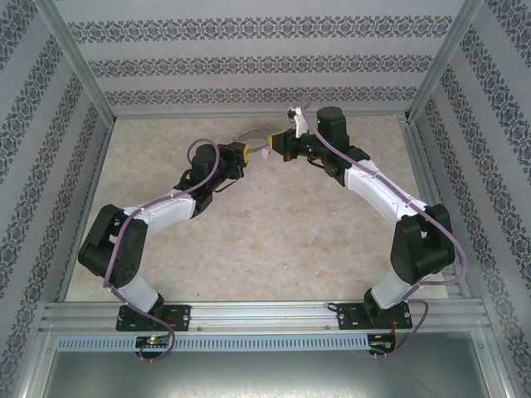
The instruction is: Put the keys on the keyring
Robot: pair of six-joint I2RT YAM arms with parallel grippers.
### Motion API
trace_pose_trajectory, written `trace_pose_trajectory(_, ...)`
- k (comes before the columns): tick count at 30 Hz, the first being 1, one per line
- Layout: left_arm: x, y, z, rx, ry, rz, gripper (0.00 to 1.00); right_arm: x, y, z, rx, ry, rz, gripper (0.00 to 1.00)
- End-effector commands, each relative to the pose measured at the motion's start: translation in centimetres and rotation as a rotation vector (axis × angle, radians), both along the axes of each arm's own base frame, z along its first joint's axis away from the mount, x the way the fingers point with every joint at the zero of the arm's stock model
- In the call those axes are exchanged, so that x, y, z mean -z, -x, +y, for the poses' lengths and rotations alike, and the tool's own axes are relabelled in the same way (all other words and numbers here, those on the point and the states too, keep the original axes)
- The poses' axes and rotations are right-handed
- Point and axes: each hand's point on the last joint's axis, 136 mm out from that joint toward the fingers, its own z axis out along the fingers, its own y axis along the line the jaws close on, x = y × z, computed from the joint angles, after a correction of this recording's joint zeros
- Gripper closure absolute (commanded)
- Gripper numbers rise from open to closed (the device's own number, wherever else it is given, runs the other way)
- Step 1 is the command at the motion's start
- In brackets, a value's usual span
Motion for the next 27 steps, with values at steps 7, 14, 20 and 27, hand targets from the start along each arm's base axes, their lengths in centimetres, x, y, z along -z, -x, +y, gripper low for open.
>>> trace_pose_trajectory(7, -3.5, -1.6, -0.5, 0.023, -0.224, -0.266, 1.0, -2.3, 2.5, 0.2, -0.031, -0.062, -0.066, 0.93)
trace_pose_trajectory(14, -8.6, -2.0, -1.8, 0.125, -0.514, -0.587, 1.0, -2.6, 3.9, -2.4, 0.041, -0.082, -0.059, 0.56)
trace_pose_trajectory(20, -13.3, -0.3, -3.4, 0.205, -0.768, -0.921, 1.0, -2.8, 4.6, -7.2, 0.204, -0.11, -0.061, 0.53)
trace_pose_trajectory(27, -17.8, 2.7, -4.3, 0.218, -1.027, -1.211, 1.0, -1.2, 5.6, -11.3, 0.37, -0.117, -0.028, 0.51)
